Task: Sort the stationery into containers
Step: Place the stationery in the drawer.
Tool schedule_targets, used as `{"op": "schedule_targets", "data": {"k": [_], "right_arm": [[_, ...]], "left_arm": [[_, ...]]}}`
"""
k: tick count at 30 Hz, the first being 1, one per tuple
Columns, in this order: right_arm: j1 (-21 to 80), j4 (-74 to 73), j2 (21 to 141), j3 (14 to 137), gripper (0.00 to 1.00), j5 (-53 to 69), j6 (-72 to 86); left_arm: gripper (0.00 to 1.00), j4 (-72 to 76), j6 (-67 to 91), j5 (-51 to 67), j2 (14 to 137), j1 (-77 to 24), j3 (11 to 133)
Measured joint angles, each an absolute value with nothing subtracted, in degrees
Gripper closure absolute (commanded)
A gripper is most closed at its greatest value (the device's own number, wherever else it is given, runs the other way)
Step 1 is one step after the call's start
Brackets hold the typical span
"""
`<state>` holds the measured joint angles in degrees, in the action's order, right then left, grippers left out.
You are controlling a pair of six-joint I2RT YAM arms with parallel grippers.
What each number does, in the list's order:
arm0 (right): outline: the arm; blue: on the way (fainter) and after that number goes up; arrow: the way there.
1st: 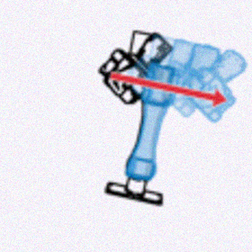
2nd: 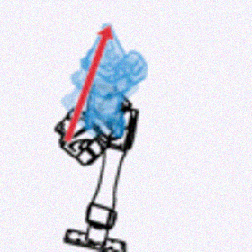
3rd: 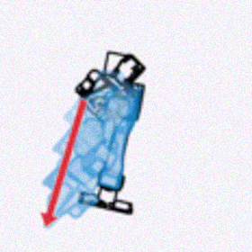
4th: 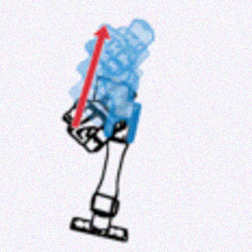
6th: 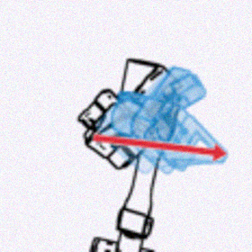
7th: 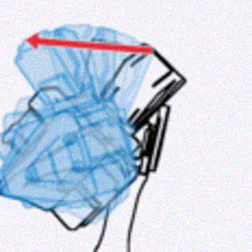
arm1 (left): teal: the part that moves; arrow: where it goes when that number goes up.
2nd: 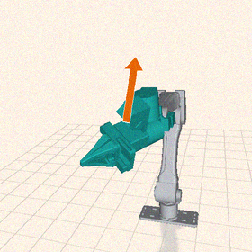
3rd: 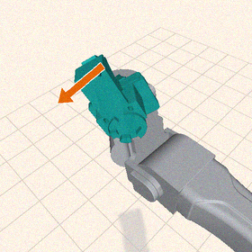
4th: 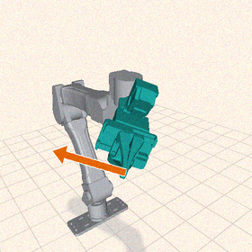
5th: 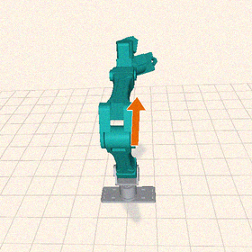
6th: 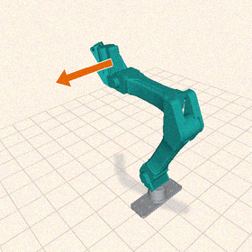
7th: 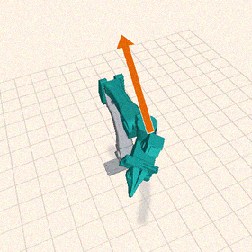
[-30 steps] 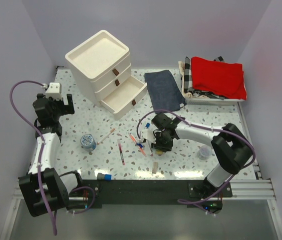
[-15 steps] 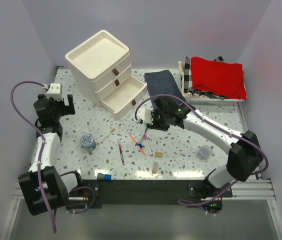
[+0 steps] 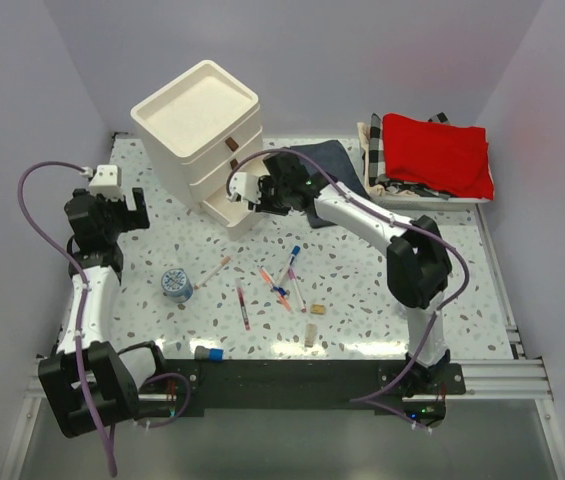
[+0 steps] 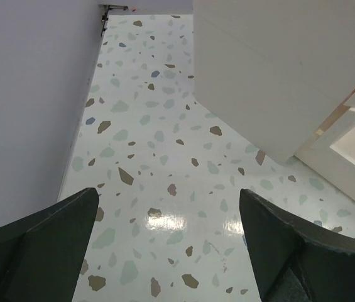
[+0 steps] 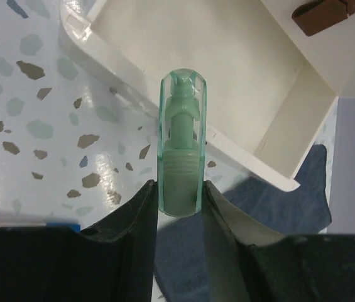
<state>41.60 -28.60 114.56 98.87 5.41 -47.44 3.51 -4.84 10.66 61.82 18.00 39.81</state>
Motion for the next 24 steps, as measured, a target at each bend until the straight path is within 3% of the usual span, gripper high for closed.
{"op": "schedule_targets", "data": {"k": [17, 22, 24], "right_arm": [[41.60, -24.93, 128.25, 113.49, 0.88, 4.89, -50.02], [41.60, -24.38, 130.19, 113.82, 0.65, 4.08, -50.00], [41.60, -23.83, 130.56, 113.82, 0.62, 3.68, -49.84]], "left_arm": [[0.01, 0.89, -3.42, 8.67, 57.67, 18.00, 38.68], [0.01, 0.84, -3.44, 8.62, 57.71, 18.00, 38.68], [0.01, 0.84, -3.44, 8.62, 57.82, 18.00, 38.68]]}}
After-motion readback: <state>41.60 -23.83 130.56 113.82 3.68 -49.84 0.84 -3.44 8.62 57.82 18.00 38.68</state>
